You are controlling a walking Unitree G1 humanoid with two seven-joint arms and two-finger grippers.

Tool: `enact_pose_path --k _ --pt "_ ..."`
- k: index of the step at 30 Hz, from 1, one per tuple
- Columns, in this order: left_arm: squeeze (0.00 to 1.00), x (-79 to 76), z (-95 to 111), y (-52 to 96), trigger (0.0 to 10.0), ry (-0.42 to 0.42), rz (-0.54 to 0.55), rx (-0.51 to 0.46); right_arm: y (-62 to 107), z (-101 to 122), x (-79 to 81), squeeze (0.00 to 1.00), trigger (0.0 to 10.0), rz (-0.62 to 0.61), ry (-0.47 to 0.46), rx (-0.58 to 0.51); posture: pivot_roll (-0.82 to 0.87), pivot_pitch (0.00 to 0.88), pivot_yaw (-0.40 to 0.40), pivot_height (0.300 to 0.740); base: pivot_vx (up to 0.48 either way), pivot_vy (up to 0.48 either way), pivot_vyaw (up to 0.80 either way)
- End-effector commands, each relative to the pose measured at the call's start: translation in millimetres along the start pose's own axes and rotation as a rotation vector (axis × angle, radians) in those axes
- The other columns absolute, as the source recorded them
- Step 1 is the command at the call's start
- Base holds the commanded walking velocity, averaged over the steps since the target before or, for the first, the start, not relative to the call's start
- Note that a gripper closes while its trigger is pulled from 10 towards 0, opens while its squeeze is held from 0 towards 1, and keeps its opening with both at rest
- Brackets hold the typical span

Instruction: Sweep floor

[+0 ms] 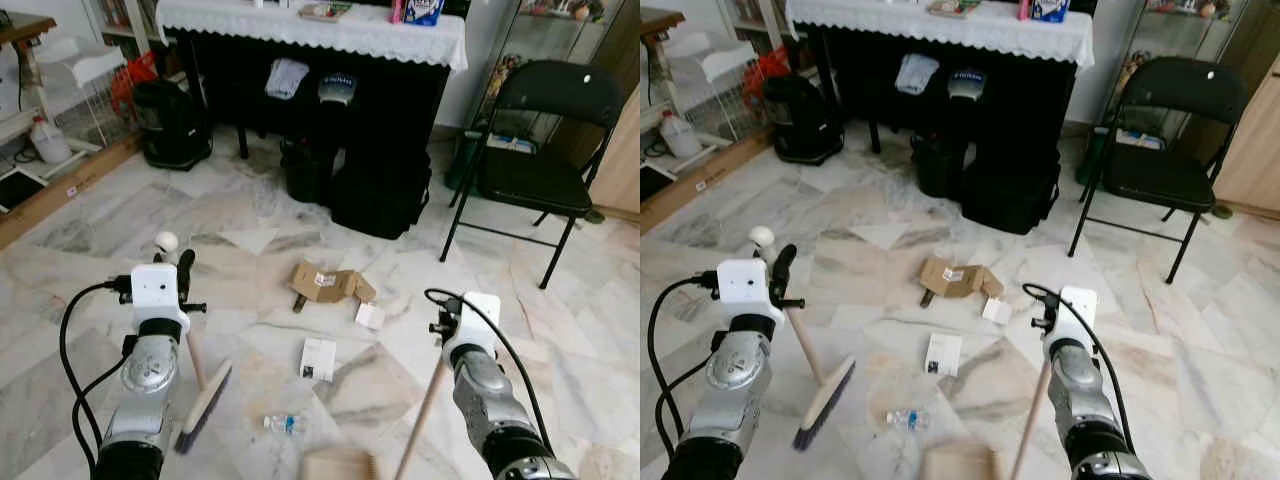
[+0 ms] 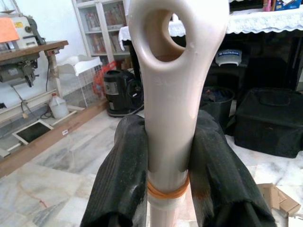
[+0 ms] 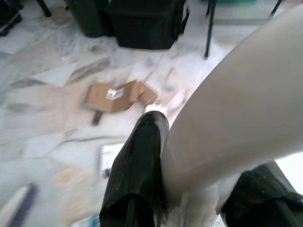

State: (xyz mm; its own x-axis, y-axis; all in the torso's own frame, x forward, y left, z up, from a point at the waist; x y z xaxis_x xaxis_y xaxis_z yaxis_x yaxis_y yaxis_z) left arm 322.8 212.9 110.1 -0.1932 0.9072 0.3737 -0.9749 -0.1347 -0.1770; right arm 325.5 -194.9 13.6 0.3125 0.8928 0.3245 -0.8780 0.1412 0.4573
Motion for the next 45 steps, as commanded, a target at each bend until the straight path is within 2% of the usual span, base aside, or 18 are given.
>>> enact_pose_path --k 1,4,16,20,27,29,31,32,34,37,38,41,45 --pt "0.00 4.9 6.6 -6.1 10.0 -0.005 0.013 -0.026 1.1 -4.4 1.1 0.00 10.0 0.003 -0.081 0.049 0.07 0.000 -0.028 0.740 0.000 0.000 0.00" --pt "0.00 4.1 7.1 -7.1 10.0 -0.004 0.009 -0.027 2.2 -8.5 1.1 0.00 10.0 0.005 -0.131 0.098 0.07 0.000 -0.029 0.740 0.000 0.000 0.00" --pt "0.00 3.5 6.5 -7.7 10.0 -0.003 -0.001 -0.024 6.4 -11.5 7.9 0.00 10.0 0.031 -0.192 0.158 0.08 0.000 -0.026 0.740 0.000 0.000 0.00" --pt "0.00 2.9 6.4 -8.7 10.0 -0.004 -0.006 -0.022 8.6 -14.4 11.8 0.00 10.0 0.041 -0.228 0.207 0.07 0.000 -0.023 0.740 0.000 0.000 0.00" --pt "0.00 2.3 7.2 -10.0 10.0 -0.005 -0.010 -0.024 10.6 -13.2 12.5 0.00 10.0 0.041 -0.213 0.211 0.07 0.000 -0.020 0.740 0.000 0.000 0.00" --pt "0.00 2.2 7.0 -9.9 10.0 -0.005 -0.010 -0.023 10.3 -3.7 11.4 0.00 10.0 0.034 -0.150 0.132 0.07 0.000 -0.019 0.740 0.000 0.000 0.00" --pt "0.00 2.0 6.8 -9.9 10.0 -0.005 -0.010 -0.023 10.5 0.5 11.3 0.00 10.0 0.032 -0.135 0.103 0.07 0.000 -0.020 0.740 0.000 0.000 0.00" --pt "0.00 1.7 6.8 -10.3 10.0 -0.005 -0.010 -0.023 11.0 19.0 13.3 0.00 10.0 0.032 -0.062 -0.026 0.07 0.000 -0.020 0.740 0.000 0.000 0.00" --pt "0.00 1.7 6.9 -10.5 10.0 -0.005 -0.010 -0.024 12.0 27.6 15.2 0.00 10.0 0.037 -0.018 -0.085 0.07 0.000 -0.020 0.740 0.000 0.000 0.00" --pt "0.00 2.3 7.9 -11.2 10.0 -0.003 -0.004 -0.028 13.1 34.5 23.6 0.00 10.0 0.080 -0.029 -0.120 0.07 0.000 -0.021 0.740 0.000 0.000 0.00" --pt "0.00 3.0 9.1 -12.1 10.0 -0.003 0.002 -0.033 14.8 43.9 29.9 0.00 10.0 0.104 -0.030 -0.173 0.07 0.000 -0.022 0.740 0.000 0.000 0.00" --pt "0.00 4.2 10.5 -12.5 10.0 -0.001 0.013 -0.040 17.5 56.6 32.2 0.00 10.0 0.095 0.017 -0.258 0.07 0.000 -0.022 0.740 0.000 0.000 0.00" --pt "0.00 5.0 12.1 -12.7 10.0 0.002 0.020 -0.048 19.9 69.2 34.3 0.00 10.0 0.094 0.002 -0.321 0.07 0.000 -0.024 0.740 0.000 0.000 0.00"
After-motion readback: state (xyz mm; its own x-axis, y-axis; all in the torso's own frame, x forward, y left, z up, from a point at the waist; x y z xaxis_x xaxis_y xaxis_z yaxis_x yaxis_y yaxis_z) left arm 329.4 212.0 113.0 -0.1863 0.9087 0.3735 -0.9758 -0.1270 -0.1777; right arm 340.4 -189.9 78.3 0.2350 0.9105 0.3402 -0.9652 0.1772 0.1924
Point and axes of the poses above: a point about 5 cm out from each wrist's last joint towards the gripper, its own y axis pointing back from the gripper into the wrist, its own z axis along the axis of the wrist's last joint, x = y × z, the point moved 2 cm from there along -y, pointing out of the wrist towards the gripper, and after that the axes turned 14 degrees about -y, right-handed, at the moved point
